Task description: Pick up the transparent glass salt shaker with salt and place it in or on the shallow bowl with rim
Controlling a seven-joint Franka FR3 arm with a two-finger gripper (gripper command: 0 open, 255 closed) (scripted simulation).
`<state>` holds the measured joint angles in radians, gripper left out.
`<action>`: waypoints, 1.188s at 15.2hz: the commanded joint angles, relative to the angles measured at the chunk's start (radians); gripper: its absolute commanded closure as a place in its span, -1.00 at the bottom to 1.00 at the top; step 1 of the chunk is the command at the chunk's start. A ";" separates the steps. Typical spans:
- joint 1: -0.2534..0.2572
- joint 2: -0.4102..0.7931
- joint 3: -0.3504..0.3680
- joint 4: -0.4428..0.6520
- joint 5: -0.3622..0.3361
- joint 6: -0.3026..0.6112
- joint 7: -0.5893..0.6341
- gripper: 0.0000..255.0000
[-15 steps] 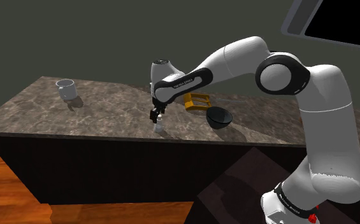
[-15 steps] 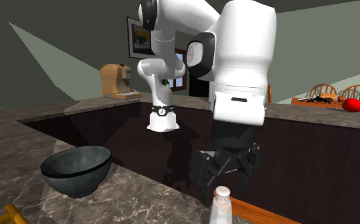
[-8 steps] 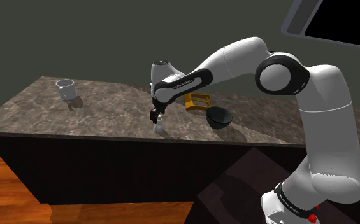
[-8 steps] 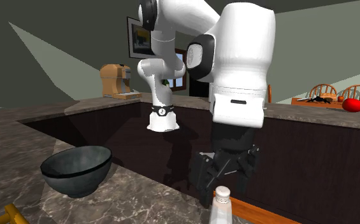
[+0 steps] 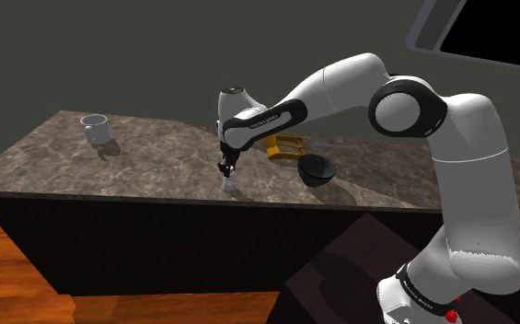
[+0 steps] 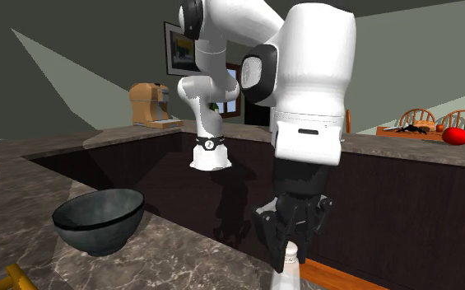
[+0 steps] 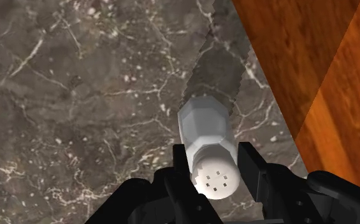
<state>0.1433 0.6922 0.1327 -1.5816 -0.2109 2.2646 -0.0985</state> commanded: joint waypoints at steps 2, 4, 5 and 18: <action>0.000 0.000 0.000 0.000 0.000 0.000 0.000 1.00; -0.002 -0.016 0.002 0.001 0.003 -0.017 -0.003 1.00; -0.002 -0.025 0.003 0.001 0.005 -0.026 -0.005 1.00; -0.009 -0.116 0.017 0.035 0.026 -0.150 -0.025 1.00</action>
<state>0.1364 0.5838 0.1484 -1.5490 -0.1873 2.1248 -0.1202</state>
